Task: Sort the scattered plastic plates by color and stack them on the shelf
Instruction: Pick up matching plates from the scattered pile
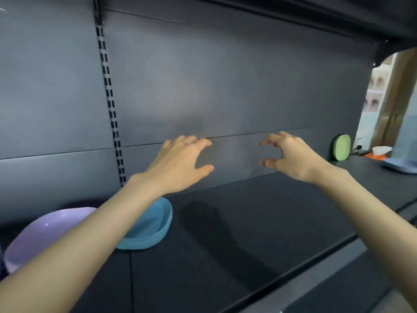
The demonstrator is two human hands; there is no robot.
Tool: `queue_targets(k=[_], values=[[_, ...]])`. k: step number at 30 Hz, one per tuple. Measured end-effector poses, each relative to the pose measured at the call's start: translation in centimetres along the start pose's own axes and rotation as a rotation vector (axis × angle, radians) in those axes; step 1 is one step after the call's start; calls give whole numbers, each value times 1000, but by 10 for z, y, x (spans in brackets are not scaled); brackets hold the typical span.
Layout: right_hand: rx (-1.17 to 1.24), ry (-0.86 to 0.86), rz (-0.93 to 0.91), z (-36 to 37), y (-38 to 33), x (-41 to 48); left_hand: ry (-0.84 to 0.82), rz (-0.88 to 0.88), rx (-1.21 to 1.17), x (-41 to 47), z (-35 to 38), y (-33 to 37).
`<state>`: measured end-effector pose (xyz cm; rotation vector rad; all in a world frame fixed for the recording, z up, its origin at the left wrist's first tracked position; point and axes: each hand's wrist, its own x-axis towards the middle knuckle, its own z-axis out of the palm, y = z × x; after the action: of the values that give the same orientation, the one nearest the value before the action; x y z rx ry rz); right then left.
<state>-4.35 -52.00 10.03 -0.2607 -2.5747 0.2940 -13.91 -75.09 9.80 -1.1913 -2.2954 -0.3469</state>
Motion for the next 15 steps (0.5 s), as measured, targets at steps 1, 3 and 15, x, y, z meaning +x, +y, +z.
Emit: queue_targets(k=[1,3,15], values=[[-18,5,14,-9,20,-7,1,12,-16,9,6,19],[-56,20,37,-30,59,-22,6,39,-57,27,20,60],[-139,73,129,-116,255,-60,7,188,-135,135,88,246]])
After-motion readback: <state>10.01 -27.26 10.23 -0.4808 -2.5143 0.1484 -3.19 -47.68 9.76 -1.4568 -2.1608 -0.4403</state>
